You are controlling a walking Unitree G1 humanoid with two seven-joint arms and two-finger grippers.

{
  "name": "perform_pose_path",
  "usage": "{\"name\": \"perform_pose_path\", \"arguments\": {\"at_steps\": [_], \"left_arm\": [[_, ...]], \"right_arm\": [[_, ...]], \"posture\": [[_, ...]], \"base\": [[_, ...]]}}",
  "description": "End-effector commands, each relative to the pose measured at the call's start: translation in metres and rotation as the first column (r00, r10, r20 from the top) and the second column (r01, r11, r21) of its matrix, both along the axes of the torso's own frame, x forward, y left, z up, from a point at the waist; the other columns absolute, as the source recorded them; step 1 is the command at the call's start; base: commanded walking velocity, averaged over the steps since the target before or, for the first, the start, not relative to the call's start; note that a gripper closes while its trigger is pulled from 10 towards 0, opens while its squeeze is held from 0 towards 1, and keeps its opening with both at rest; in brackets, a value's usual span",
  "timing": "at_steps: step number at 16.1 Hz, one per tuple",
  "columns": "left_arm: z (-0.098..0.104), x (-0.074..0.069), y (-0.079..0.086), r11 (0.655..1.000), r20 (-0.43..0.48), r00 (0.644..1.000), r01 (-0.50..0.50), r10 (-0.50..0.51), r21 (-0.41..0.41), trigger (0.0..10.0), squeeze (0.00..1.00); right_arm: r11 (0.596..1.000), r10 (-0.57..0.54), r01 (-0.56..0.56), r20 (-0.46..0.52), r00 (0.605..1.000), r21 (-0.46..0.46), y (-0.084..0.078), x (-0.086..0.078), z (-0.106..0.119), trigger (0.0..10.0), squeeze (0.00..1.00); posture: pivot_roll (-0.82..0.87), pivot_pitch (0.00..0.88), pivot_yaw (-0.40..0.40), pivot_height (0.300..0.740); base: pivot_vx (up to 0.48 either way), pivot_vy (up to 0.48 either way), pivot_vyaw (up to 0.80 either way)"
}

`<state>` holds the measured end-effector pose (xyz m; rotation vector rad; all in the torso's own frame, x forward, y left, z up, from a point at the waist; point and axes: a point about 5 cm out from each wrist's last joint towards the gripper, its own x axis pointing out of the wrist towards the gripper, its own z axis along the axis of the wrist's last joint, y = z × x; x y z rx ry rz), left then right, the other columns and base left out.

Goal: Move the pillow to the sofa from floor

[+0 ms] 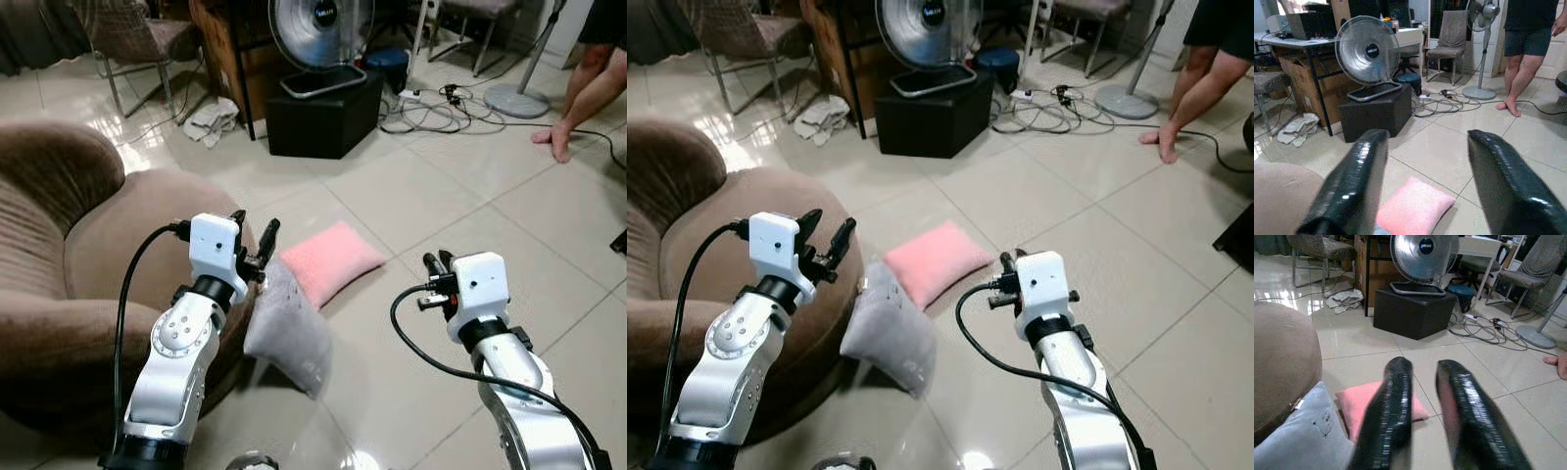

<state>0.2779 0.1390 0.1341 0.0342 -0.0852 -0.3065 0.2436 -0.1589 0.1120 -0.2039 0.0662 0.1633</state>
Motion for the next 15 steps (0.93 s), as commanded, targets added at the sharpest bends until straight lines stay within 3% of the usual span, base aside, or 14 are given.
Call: {"name": "perform_pose_path", "arguments": {"at_steps": [1,5,6,7,10,11,12,13,14,15], "left_arm": [[0.0025,-0.0003,0.0034,1.000,0.005,1.000,-0.005,0.005,0.000,10.0,1.00],[0.0028,-0.0003,0.0053,1.000,0.006,1.000,-0.007,0.007,0.003,10.0,1.00],[0.0028,-0.0006,0.0058,1.000,0.009,1.000,-0.006,0.006,0.010,10.0,1.00],[0.0027,-0.0006,0.0063,1.000,0.009,1.000,-0.007,0.007,0.012,10.0,1.00],[0.0027,-0.0005,0.0075,1.000,0.009,1.000,-0.012,0.011,0.011,10.0,1.00],[0.0024,-0.0007,0.0080,1.000,0.006,1.000,-0.014,0.014,0.006,10.0,1.00],[0.0022,-0.0007,0.0086,1.000,0.002,1.000,-0.017,0.017,0.000,10.0,1.00],[0.0023,-0.0007,0.0087,1.000,0.002,1.000,-0.017,0.017,-0.001,10.0,1.00],[0.0025,-0.0003,0.0093,1.000,0.000,1.000,-0.021,0.021,-0.005,10.0,1.00],[0.0026,0.0003,0.0098,1.000,-0.005,1.000,-0.025,0.025,-0.011,10.0,1.00]], "right_arm": [[1.000,0.007,-0.007,0.013,1.000,0.001,-0.0014,0.0001,0.0026,10.0,1.00],[0.998,0.014,-0.012,0.018,1.000,-0.070,-0.0016,-0.0004,-0.0002,10.0,1.00],[0.997,0.016,-0.015,0.011,1.000,-0.075,-0.0011,-0.0005,-0.0018,10.0,0.84],[0.995,0.035,-0.034,0.007,0.999,-0.098,0.0007,-0.0011,-0.0022,10.0,0.00],[0.989,0.070,-0.068,0.006,0.998,-0.131,0.0053,-0.0024,-0.0034,10.0,0.00],[0.994,0.066,-0.066,-0.002,0.998,-0.091,0.0059,-0.0027,-0.0041,10.0,0.00],[0.998,0.064,-0.064,-0.011,0.998,-0.010,0.0054,-0.0036,-0.0036,10.0,0.38],[0.998,0.062,-0.062,-0.011,0.998,-0.003,0.0050,-0.0037,-0.0034,10.0,0.38],[0.998,0.068,-0.068,-0.006,0.998,0.000,0.0047,-0.0037,-0.0027,10.0,1.00],[0.997,0.081,-0.081,-0.002,0.997,0.002,0.0057,-0.0035,-0.0020,10.0,1.00]], "posture": [[-0.03,0.036,0.045,0.740],[-0.03,0.029,0.045,0.740],[-0.03,0.027,0.047,0.740],[-0.03,0.027,0.048,0.740],[-0.03,0.026,0.048,0.740],[-0.03,0.027,0.048,0.740],[-0.03,0.027,0.048,0.740],[-0.03,0.027,0.048,0.740],[-0.03,0.029,0.049,0.740],[-0.02,0.030,0.049,0.740]], "base": [[0.289,0.000,0.00],[0.321,0.000,0.00],[0.326,0.000,0.00],[0.334,0.000,0.00],[0.336,0.000,0.00],[0.341,0.000,0.00],[0.345,0.000,0.00],[0.345,0.000,0.00],[0.341,0.000,0.00],[0.326,0.000,0.00]]}}
